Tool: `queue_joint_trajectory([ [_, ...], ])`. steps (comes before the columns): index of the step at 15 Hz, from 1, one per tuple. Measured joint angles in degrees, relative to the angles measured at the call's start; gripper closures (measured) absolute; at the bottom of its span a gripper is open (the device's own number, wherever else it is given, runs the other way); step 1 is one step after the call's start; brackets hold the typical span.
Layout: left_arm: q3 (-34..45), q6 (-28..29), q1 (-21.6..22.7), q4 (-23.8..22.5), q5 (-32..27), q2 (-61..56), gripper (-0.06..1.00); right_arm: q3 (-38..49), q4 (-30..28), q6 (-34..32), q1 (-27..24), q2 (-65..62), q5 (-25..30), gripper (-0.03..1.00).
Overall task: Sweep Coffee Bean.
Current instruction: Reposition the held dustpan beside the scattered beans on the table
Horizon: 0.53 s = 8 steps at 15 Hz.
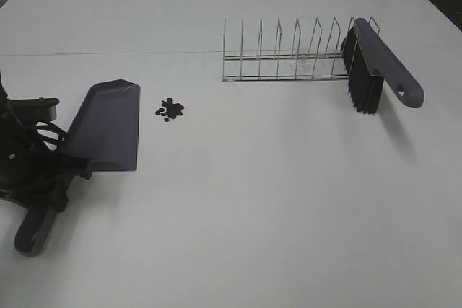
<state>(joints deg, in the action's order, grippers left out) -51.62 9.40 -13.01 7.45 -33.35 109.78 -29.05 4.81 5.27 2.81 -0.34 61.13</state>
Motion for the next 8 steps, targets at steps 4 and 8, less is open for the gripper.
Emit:
queue_joint_trajectory([
  [4,0.06,0.74,0.0,0.0,-0.34,-3.67,0.63,0.0,0.0,0.0,0.0,0.0,0.0,0.21],
  [8,0.06,0.74,0.0,-0.92,-0.46,-8.48,0.63,0.0,0.0,0.0,0.0,0.0,0.0,0.21],
])
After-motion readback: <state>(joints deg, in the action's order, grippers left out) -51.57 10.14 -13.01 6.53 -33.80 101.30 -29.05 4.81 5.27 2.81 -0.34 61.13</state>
